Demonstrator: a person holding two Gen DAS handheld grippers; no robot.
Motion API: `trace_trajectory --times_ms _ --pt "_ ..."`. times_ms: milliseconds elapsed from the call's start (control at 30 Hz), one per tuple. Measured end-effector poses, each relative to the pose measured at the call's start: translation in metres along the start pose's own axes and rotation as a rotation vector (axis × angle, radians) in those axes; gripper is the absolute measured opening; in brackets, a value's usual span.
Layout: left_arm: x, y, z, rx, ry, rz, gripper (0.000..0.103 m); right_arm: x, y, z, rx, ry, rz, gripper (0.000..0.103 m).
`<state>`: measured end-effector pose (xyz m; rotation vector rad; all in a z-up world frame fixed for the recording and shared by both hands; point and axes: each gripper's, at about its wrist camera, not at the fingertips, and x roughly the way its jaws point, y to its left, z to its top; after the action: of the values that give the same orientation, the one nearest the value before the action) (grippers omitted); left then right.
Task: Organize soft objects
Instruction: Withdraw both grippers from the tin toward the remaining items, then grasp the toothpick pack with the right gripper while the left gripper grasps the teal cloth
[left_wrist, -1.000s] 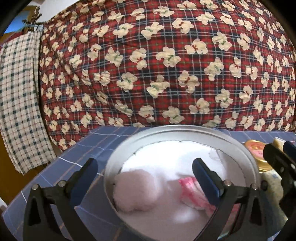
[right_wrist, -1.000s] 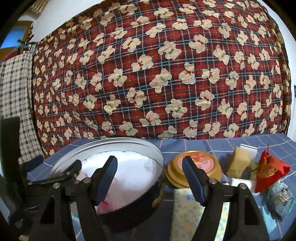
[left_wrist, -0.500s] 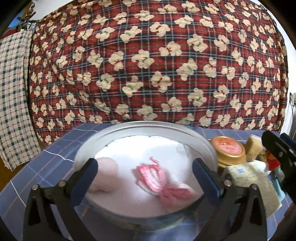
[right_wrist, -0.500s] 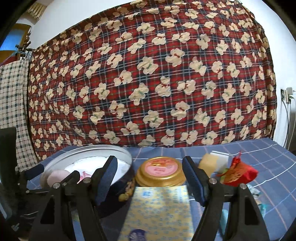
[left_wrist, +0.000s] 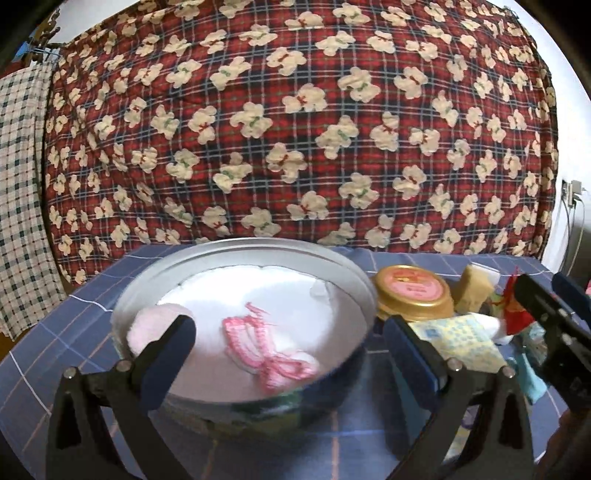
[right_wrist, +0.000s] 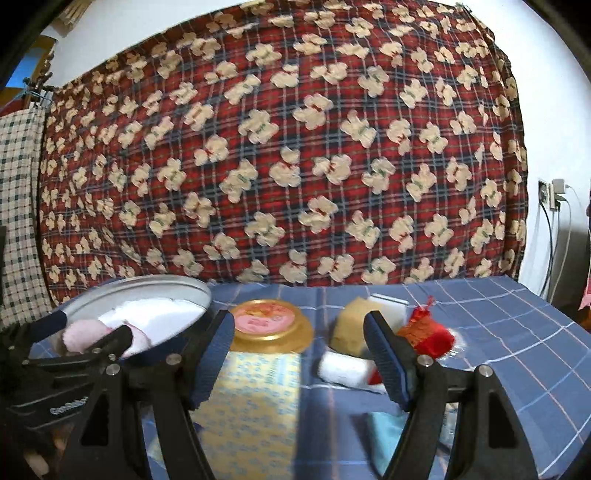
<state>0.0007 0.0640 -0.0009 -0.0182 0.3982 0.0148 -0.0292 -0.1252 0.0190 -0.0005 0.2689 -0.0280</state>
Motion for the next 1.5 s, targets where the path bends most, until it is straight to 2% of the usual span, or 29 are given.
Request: trace_trajectory --times_ms 100,467,800,1067,1200,1267,1433,1500 --pt "-0.004 -0.010 -0.001 -0.002 -0.005 -0.023 0.103 0.003 -0.013 -0.002 0.021 0.034 -0.017 0.074" --pt "-0.010 -0.050 -0.005 0.034 0.007 -0.081 0.103 0.004 -0.049 -0.002 0.024 0.065 -0.085 0.074" --pt "-0.015 -0.097 -0.008 0.094 0.013 -0.154 0.103 0.004 -0.100 -0.003 0.043 0.114 -0.159 0.074" --pt "-0.017 -0.124 -0.010 0.144 0.022 -0.198 0.103 0.015 -0.150 -0.009 0.075 0.239 -0.189 0.074" --pt "-0.015 -0.133 -0.011 0.146 0.054 -0.247 0.103 0.018 -0.163 -0.015 0.086 0.299 -0.151 0.071" --pt "-0.016 -0.138 -0.012 0.152 0.061 -0.274 0.103 0.020 -0.164 -0.018 0.094 0.339 -0.104 0.067" --pt "-0.020 -0.156 -0.015 0.191 0.075 -0.323 0.103 0.042 -0.152 -0.025 0.113 0.437 0.029 0.065" --pt "-0.024 -0.162 -0.016 0.215 0.066 -0.327 0.103 0.052 -0.147 -0.028 0.113 0.479 0.046 0.065"
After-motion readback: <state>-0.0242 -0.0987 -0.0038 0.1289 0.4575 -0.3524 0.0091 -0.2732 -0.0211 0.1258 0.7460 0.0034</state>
